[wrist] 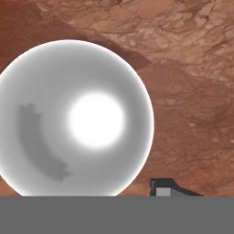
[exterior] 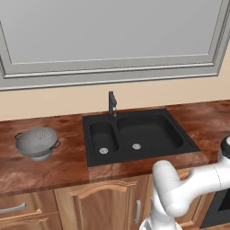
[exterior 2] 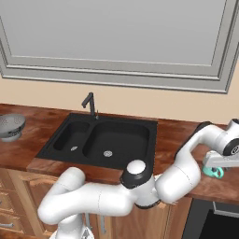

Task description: Place the colander in the left basin and the mug in the right basin of the sink.

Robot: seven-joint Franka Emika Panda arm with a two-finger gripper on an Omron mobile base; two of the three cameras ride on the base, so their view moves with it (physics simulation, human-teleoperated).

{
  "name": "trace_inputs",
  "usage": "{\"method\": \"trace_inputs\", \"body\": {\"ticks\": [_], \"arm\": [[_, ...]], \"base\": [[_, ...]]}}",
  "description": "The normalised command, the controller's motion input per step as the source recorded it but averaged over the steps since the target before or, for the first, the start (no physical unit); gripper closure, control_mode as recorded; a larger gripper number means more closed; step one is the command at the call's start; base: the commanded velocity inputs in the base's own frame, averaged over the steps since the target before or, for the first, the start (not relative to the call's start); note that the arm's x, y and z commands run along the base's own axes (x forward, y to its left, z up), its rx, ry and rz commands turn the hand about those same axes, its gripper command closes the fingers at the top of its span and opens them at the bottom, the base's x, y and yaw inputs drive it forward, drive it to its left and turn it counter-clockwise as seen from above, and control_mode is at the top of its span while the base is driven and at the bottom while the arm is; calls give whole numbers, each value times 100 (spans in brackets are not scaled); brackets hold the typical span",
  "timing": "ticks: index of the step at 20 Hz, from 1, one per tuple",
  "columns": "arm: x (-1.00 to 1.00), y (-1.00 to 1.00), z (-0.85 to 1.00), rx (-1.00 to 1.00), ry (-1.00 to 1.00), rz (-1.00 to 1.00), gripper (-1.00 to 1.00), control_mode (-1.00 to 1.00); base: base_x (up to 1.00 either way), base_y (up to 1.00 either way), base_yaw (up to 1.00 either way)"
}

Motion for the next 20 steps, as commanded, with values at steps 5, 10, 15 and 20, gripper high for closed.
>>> {"method": "trace_inputs", "body": {"ticks": [5,10,15,20], "arm": [[-10,15,-14,0,0,0,100,-100],[-11,23,5,0,-5,0,100,-100],[-22,30,26,0,-10,0,100,-100],[-37,36,27,-3,-9,0,100,-100]], "base": [[0,0,0],[0,0,0],[0,0,0],[0,0,0]]}}
